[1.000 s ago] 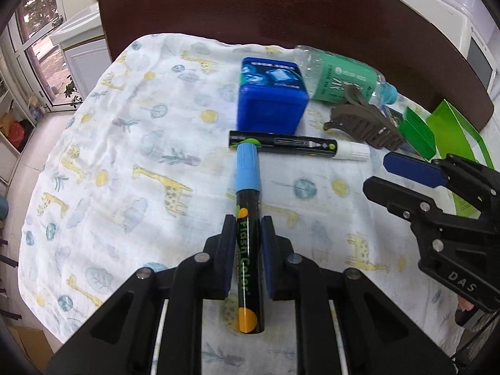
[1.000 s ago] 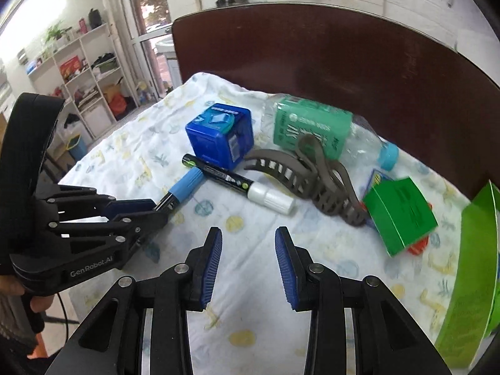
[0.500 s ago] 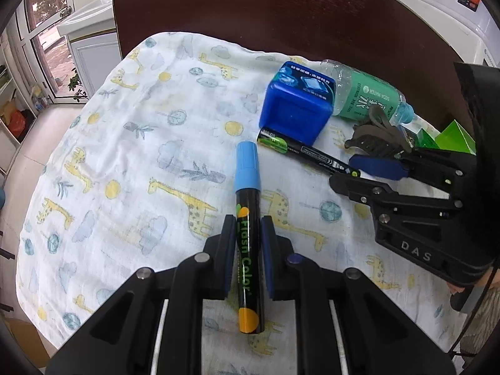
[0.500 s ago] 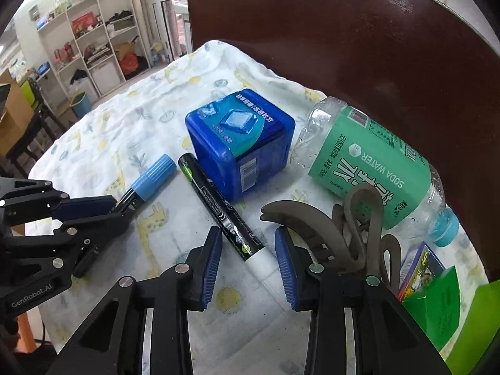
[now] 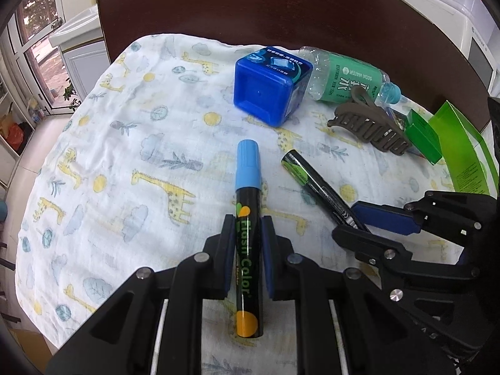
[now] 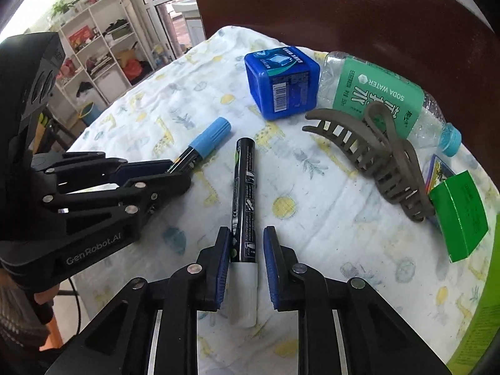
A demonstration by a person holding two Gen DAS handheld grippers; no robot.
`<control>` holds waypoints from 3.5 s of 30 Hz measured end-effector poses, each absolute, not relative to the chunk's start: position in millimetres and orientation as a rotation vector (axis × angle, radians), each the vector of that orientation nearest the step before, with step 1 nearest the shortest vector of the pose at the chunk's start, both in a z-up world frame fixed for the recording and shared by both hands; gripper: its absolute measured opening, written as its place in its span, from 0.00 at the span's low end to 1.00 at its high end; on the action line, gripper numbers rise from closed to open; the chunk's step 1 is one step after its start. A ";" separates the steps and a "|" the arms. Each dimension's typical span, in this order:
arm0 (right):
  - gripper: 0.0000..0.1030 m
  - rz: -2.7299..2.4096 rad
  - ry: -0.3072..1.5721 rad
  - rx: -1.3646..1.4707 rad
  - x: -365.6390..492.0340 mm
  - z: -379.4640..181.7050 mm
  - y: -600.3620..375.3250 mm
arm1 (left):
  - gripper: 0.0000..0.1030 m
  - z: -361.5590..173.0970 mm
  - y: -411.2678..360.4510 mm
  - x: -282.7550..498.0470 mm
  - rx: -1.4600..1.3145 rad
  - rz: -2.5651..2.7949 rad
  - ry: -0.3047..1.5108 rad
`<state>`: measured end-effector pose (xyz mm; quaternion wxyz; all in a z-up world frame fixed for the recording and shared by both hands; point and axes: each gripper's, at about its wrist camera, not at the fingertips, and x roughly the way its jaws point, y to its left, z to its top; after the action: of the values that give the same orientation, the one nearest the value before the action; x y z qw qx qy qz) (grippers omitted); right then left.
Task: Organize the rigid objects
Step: 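Carry both markers into the green box and open both tools, then move the right tool back to the brown hair claw clip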
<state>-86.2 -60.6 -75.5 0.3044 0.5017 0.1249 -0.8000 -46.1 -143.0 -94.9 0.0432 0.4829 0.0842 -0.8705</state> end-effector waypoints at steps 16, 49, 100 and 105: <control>0.17 -2.347 -0.012 1.219 -65.7 -23.2 24.0 | 0.14 -38.8 -74.5 -40.7 1.412 -2.869 0.199; 0.17 -2.937 -0.579 1.024 -44.2 19.2 293.2 | 0.14 37.7 184.0 -117.5 1.401 -3.243 -0.315; 0.17 -3.119 -0.664 1.180 -45.1 0.3 354.3 | 0.16 21.8 198.3 -161.0 1.560 -3.188 -0.165; 0.17 -3.067 -0.588 1.146 -48.9 15.5 323.1 | 0.21 25.0 159.9 -151.5 1.455 -3.159 -0.106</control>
<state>-48.9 323.1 15.5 -0.0922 0.3430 -0.1762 -0.9181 -151.5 159.9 25.0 -0.1683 0.4122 -0.0299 -0.8949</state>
